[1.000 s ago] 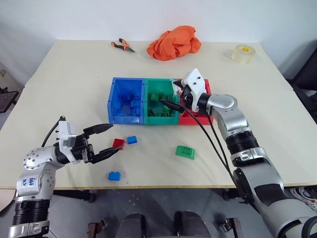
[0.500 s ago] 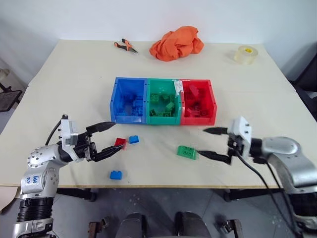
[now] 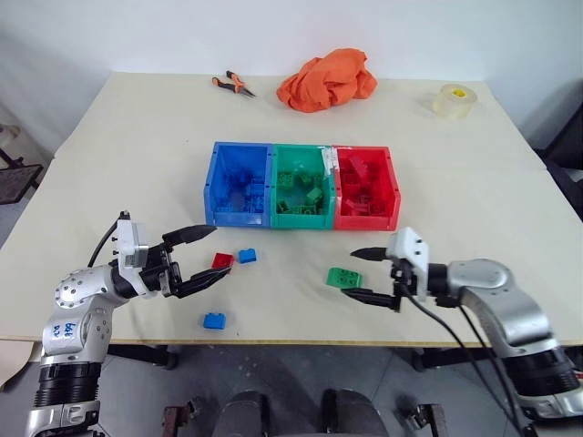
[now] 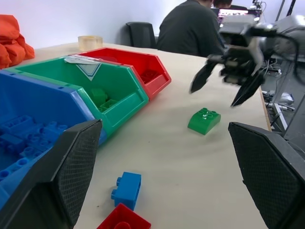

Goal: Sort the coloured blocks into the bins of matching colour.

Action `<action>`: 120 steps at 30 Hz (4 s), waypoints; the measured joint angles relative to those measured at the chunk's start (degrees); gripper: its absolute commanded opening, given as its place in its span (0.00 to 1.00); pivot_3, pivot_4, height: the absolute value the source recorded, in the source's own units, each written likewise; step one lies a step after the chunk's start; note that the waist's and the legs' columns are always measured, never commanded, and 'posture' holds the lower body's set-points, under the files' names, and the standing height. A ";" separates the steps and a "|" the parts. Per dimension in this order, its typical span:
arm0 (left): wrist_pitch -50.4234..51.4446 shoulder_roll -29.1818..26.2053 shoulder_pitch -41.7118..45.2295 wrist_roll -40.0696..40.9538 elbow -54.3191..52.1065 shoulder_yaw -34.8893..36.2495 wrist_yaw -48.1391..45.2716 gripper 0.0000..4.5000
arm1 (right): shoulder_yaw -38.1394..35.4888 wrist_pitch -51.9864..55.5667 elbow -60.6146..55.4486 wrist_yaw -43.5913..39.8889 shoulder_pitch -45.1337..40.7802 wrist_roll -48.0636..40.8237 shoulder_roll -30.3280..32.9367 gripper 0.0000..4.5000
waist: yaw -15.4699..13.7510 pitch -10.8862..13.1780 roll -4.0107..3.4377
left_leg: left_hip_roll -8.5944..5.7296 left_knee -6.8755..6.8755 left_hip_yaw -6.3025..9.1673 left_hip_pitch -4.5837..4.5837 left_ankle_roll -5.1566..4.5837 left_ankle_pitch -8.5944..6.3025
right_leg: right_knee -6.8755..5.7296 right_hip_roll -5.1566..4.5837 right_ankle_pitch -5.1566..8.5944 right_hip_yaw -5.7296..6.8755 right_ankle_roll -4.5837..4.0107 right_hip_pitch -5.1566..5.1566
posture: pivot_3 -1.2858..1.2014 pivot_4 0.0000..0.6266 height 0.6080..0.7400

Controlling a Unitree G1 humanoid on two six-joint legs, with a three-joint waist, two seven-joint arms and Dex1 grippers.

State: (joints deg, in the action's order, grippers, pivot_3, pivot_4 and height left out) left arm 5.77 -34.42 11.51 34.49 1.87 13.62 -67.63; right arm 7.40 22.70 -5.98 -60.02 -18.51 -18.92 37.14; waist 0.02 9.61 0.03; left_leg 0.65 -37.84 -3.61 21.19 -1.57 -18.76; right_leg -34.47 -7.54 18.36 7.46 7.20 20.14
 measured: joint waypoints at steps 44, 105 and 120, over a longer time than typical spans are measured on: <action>-0.99 0.80 -7.61 0.99 -6.08 3.45 4.38 1.00 | -0.98 -24.37 44.97 20.71 -40.41 13.89 -23.02 0.99 | 1.86 0.01 -0.03 | 0.03 -0.02 0.13 0.02 0.06 -0.06 | -0.60 0.02 0.01 -0.10 -0.02 0.27 | 0.52 0.24 1.00; -0.23 -2.03 -27.32 -17.87 -17.04 -3.39 18.34 0.86 | -0.92 -18.79 24.16 -28.02 -16.42 -3.72 3.54 1.00 | 1.45 0.16 -0.36 | 0.18 0.03 0.23 -0.23 0.07 -0.26 | 0.64 -0.33 0.07 -0.25 -0.13 -0.55 | 0.52 0.24 1.00; -1.50 -1.45 -25.11 -16.10 -15.59 -3.17 18.81 0.32 | -2.55 -19.14 24.14 -27.54 -15.69 -3.33 3.53 1.00 | 1.25 0.14 -0.44 | 0.17 0.01 0.27 -0.18 0.07 -0.26 | 0.65 -0.37 0.07 -0.23 -0.13 -0.55 | 0.52 0.24 1.00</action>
State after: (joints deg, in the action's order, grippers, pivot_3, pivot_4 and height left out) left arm 4.27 -35.87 -13.60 18.39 -13.72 10.45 -48.82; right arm 4.84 3.56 18.17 -87.55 -34.20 -22.24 40.67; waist 1.28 9.75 -0.41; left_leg 0.82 -37.83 -3.34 21.02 -1.50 -19.02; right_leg -33.82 -7.91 18.43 7.23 7.07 19.60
